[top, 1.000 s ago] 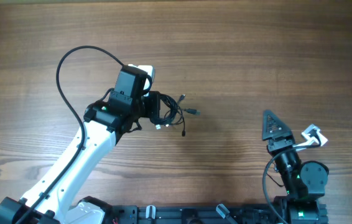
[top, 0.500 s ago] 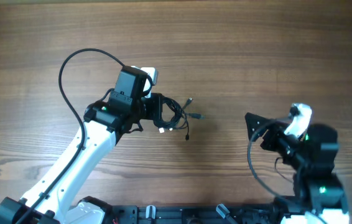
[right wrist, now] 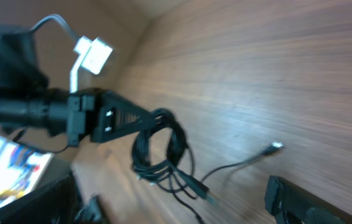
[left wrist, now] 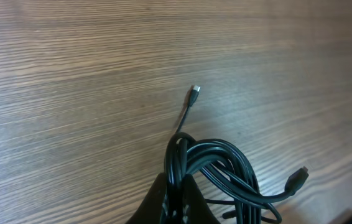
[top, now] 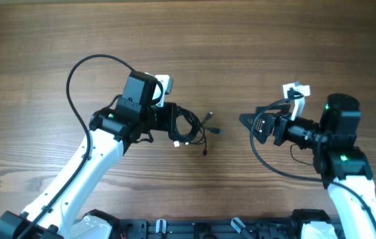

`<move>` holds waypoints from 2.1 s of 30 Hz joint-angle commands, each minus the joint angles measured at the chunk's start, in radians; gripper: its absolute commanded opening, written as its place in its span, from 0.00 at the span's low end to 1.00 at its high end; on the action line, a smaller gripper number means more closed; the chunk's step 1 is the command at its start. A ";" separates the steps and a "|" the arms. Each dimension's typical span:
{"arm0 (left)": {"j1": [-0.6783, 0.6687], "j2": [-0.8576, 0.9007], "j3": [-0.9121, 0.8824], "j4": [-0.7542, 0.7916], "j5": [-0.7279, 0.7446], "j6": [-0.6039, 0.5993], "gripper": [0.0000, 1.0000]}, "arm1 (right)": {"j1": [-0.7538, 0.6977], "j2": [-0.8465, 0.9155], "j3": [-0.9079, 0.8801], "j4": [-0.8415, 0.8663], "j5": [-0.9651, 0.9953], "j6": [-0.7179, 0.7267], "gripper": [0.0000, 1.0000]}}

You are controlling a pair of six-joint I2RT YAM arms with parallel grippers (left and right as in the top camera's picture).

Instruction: Untangle cables

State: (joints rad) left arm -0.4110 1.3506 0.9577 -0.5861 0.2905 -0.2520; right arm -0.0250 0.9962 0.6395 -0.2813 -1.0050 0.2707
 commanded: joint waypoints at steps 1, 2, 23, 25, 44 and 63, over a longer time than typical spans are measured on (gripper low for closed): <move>0.003 -0.034 0.018 0.010 0.103 0.097 0.04 | 0.056 0.085 0.022 0.051 -0.126 -0.039 0.97; 0.003 -0.034 0.018 0.010 0.103 0.111 0.04 | 0.083 0.109 0.022 0.074 -0.125 -0.039 0.93; 0.003 -0.056 0.018 0.100 0.237 0.244 0.04 | 0.383 0.432 0.022 0.492 0.094 0.234 0.52; 0.003 -0.056 0.018 0.101 0.237 0.242 0.04 | 0.389 0.432 0.022 0.508 0.110 0.250 0.32; 0.046 -0.055 0.018 0.388 -0.038 -0.957 0.21 | 0.389 0.435 0.022 0.412 0.328 0.256 0.04; -0.087 -0.041 0.017 0.030 -0.014 -0.856 0.73 | 0.389 0.435 0.022 0.555 0.481 0.756 0.04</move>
State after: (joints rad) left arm -0.4519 1.3102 0.9680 -0.5850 0.2787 -1.0920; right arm 0.3603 1.4300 0.6605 0.2668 -0.5217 0.9218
